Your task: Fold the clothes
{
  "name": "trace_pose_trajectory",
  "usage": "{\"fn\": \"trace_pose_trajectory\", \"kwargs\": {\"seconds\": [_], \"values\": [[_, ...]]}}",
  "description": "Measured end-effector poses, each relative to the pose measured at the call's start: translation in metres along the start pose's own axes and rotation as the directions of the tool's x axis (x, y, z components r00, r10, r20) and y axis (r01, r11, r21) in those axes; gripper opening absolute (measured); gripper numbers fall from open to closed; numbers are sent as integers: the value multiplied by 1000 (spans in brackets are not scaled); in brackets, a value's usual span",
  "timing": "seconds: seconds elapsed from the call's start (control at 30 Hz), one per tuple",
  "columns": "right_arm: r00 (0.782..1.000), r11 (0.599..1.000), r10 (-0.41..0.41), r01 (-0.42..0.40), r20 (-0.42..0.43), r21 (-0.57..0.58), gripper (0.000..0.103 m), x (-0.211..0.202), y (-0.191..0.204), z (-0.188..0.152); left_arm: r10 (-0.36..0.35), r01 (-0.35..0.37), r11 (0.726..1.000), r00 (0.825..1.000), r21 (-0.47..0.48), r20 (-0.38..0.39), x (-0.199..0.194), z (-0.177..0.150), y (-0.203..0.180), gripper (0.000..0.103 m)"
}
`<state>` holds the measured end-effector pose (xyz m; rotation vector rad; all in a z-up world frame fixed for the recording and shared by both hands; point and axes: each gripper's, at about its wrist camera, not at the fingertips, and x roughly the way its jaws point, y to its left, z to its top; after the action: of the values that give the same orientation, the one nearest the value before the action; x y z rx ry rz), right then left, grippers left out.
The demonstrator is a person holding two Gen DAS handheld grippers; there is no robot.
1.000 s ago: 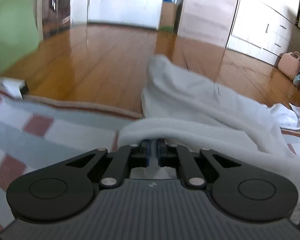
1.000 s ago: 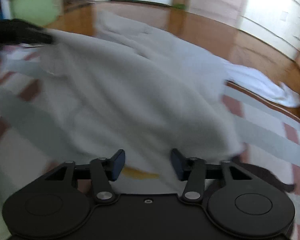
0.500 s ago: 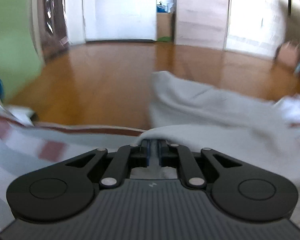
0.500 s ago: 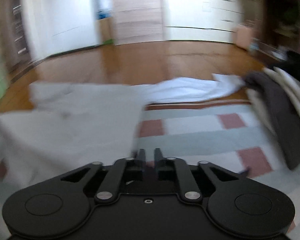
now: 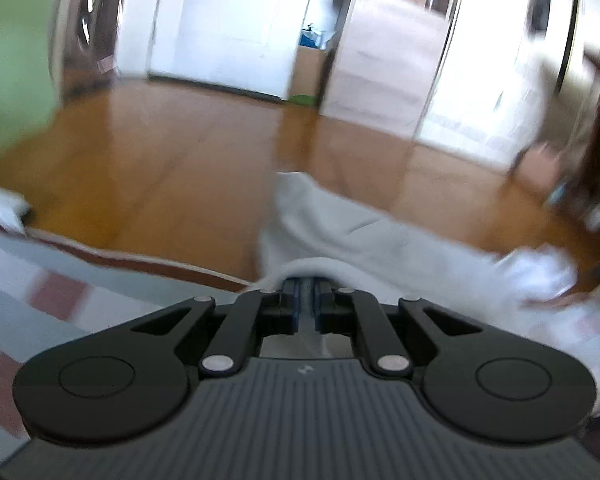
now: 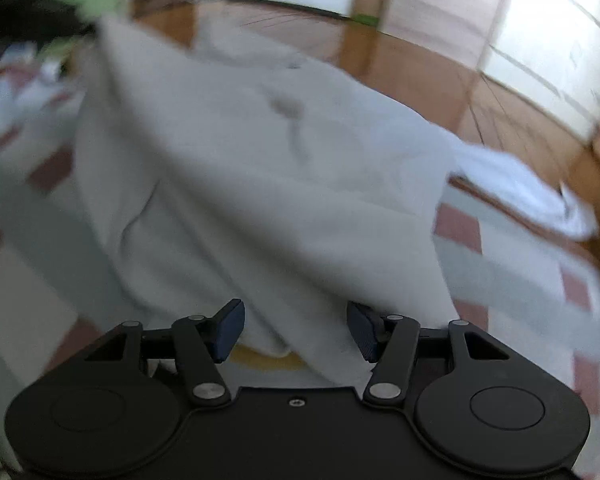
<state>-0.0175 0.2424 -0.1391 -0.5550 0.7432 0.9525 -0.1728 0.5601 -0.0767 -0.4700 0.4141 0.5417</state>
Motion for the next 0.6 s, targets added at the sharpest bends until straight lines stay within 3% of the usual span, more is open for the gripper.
{"fn": "trace_pose_trajectory", "kwargs": {"seconds": [0.1, 0.27, 0.5, 0.6], "values": [[999, 998, 31, -32, 36, 45, 54, -7, -3, -1, -68, 64, 991, 997, -119, -27, 5, 0, 16, 6], [989, 995, 98, -99, 115, -3, 54, -17, 16, 1, -113, 110, 981, 994, -162, -8, 6, -1, 23, 6], [999, 996, 28, -24, 45, -90, 56, 23, 36, 7, -162, 160, 972, 987, -172, 4, 5, -3, 21, 6], [989, 995, 85, -91, 121, 48, 57, 23, 22, 18, -184, 184, 964, 983, -194, 18, 6, -3, 23, 6]]}}
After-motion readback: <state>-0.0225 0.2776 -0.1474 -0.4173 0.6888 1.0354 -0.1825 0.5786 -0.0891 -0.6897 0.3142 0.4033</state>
